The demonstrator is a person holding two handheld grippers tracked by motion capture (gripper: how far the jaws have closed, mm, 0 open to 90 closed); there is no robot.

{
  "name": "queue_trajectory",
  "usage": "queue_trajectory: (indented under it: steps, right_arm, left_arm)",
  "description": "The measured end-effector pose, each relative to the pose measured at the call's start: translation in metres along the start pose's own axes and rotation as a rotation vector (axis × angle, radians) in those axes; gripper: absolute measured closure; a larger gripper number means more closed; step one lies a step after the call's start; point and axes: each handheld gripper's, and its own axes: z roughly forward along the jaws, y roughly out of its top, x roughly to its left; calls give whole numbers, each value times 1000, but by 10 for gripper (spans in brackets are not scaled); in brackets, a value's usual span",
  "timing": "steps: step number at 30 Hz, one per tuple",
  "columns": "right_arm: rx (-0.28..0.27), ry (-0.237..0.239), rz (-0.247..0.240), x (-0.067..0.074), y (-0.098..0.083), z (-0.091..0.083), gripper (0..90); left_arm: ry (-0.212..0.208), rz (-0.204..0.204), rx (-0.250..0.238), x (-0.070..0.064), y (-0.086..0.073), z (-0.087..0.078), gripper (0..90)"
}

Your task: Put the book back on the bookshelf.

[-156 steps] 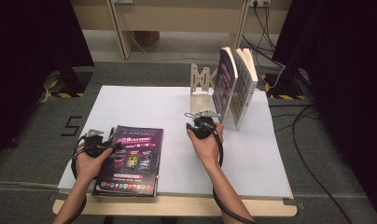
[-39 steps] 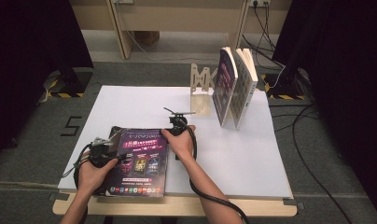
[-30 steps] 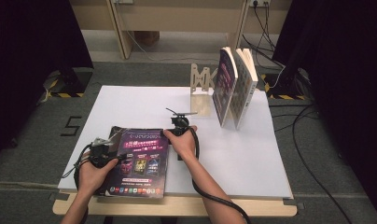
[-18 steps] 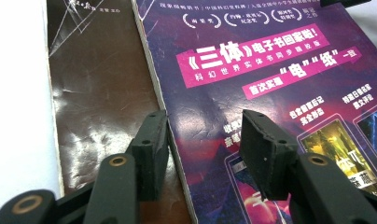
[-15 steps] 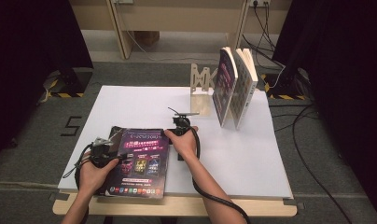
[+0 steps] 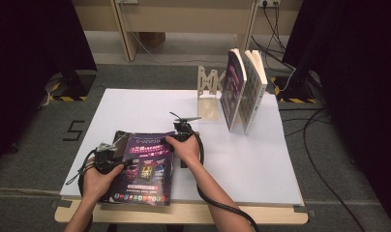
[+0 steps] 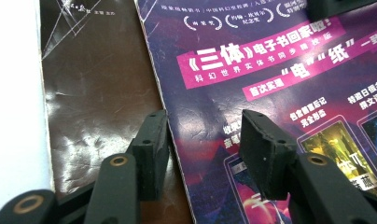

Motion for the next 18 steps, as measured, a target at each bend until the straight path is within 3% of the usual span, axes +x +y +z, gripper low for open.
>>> queue_trajectory:
  steps: [4, 9, 18]
  right_arm:
    - [-18, -41, -5, -3, 3, -11, 675]
    - [-4, -40, -21, -2, 4, -14, 752]
    - [-2, -29, -26, -1, 6, -15, 782]
  left_arm:
    - [3, 4, -2, -1, 0, 0, 518]
    - [4, 5, -1, -1, 0, 0, 517]
    - [-1, 11, -6, 0, -1, 0, 510]
